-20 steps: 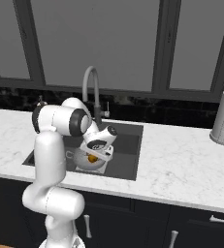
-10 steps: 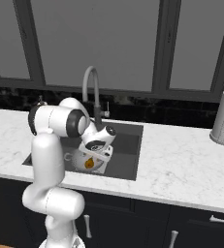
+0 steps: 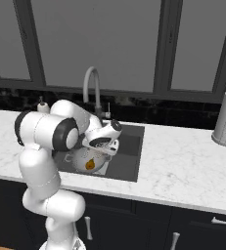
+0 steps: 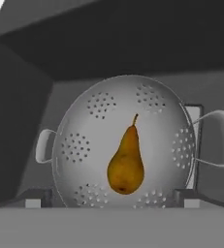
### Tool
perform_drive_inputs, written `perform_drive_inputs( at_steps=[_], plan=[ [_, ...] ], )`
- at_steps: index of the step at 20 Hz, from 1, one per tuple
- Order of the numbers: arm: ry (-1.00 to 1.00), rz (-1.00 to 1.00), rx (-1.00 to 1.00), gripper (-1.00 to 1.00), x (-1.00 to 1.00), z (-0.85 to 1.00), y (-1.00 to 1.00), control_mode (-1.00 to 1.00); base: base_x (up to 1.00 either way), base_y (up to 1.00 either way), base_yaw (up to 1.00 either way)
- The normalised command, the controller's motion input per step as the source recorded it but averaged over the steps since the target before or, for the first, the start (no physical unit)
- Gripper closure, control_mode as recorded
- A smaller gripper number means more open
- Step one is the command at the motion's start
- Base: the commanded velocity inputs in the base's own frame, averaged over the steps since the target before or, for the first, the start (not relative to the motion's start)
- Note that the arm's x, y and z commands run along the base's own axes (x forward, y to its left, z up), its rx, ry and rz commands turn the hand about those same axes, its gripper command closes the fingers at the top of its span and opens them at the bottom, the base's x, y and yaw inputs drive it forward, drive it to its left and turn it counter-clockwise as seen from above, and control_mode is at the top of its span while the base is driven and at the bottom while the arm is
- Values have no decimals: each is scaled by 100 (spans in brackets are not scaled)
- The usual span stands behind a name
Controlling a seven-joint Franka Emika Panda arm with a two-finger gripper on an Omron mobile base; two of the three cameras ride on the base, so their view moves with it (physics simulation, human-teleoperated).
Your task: Put the colander in the sink, put the pear in the colander, and turn on the sink faucet and pour water over the colander.
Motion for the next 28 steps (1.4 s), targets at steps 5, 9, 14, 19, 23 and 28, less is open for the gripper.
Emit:
perform_drive_inputs(
  at_steps=[5,9,14,19,23,28],
  plan=[
    [-53,20,0,-100,-54,68,-39,-100,0,0,0],
    [-68,25,-5,-100,-44,68,-23,-100,0,0,0],
    [-68,28,-5,-100,-28,60,-13,-100,0,0,0],
    [-47,12,0,-100,0,55,-1,-100,0,0,0],
    [-33,9,0,-100,12,49,-16,-100,0,0,0],
    [-9,1,0,-100,20,39,-13,-100,0,0,0]
  ],
)
